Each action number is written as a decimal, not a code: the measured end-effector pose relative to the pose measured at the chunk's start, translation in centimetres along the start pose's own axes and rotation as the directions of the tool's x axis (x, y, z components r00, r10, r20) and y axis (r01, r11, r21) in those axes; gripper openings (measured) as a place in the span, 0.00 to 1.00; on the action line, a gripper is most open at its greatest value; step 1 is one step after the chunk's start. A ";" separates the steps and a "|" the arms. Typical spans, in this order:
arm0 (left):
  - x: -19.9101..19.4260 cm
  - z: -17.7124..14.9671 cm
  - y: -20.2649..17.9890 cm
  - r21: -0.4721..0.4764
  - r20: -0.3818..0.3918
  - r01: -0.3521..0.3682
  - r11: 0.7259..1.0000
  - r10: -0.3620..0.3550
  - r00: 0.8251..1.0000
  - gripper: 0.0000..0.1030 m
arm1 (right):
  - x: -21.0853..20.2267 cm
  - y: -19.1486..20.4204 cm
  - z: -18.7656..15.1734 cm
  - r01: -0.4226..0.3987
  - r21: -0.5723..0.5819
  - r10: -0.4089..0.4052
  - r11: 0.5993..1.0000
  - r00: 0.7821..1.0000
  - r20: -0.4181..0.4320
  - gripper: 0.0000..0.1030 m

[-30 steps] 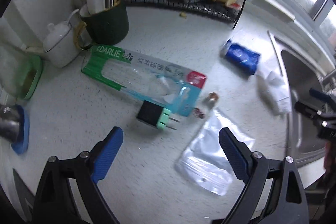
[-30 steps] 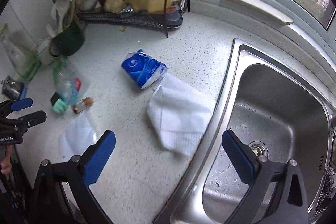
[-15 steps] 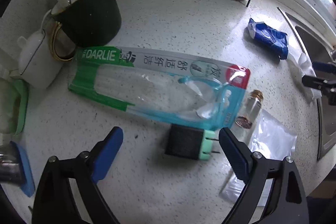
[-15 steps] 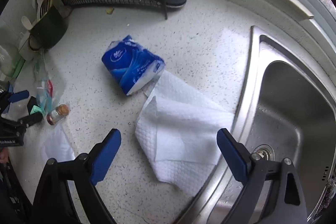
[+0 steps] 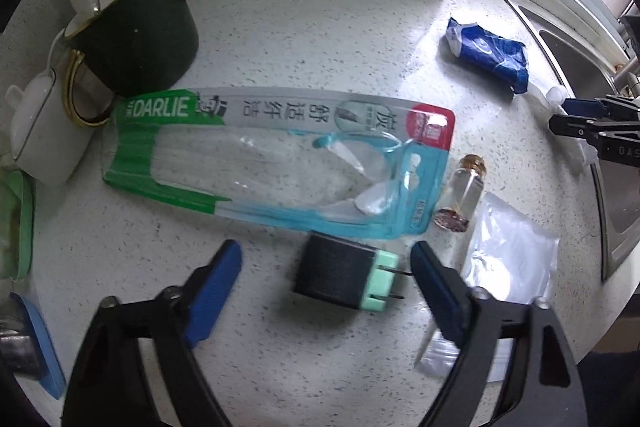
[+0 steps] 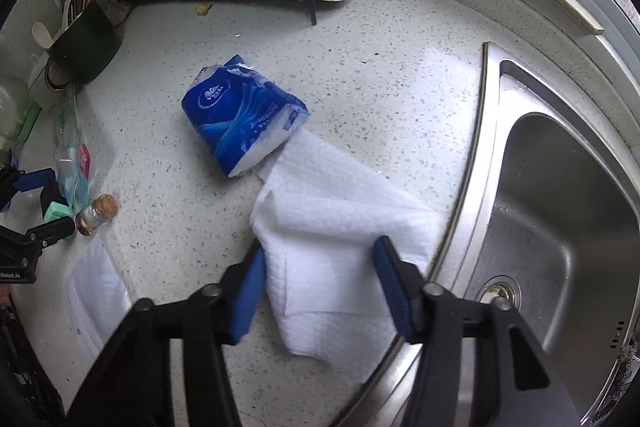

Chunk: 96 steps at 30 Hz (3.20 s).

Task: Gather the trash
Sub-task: 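Grasp the white paper towel with the right tool while the left tool grasps the black-and-green plug, then carry the paper towel and plug down over the red bin, then open both tools to drop the towel and plug into the red bin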

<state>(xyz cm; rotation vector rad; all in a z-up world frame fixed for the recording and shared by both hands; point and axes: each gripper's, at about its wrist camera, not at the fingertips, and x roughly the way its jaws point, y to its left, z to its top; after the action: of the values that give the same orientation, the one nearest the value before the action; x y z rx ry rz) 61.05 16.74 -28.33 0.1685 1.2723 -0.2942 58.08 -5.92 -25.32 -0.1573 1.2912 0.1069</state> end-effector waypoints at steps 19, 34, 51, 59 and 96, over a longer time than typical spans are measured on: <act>-6.1 -5.0 -5.4 -0.164 0.090 -0.028 0.986 0.044 0.995 0.53 | -6.9 0.1 -6.9 -0.105 -0.060 0.110 0.993 0.989 0.095 0.04; -14.4 -14.7 -20.6 -0.271 0.192 -0.047 0.961 0.101 0.976 0.53 | -17.4 -1.0 -20.4 -0.172 -0.191 0.211 0.966 0.956 0.203 0.04; -10.6 -26.5 -30.3 -0.282 0.088 -0.012 0.959 0.038 0.995 0.53 | -13.9 1.2 -33.2 -0.231 -0.211 0.244 0.950 0.969 0.040 0.04; -2.9 -31.9 -30.7 -0.303 -0.030 -0.019 0.953 0.011 1.000 0.53 | -7.2 3.2 -37.6 -0.238 -0.189 0.230 0.953 0.971 -0.064 0.04; 45.0 -41.5 -31.2 -0.232 -0.259 0.048 0.972 -0.109 0.960 0.53 | 37.5 1.3 -47.1 -0.201 -0.078 0.169 0.976 0.938 -0.302 0.04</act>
<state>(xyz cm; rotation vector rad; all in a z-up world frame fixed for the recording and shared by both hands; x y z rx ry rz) 25.33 -6.61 -82.19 -0.0376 1.5757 -0.1984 23.46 -13.31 -74.02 -0.1467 1.5980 0.3255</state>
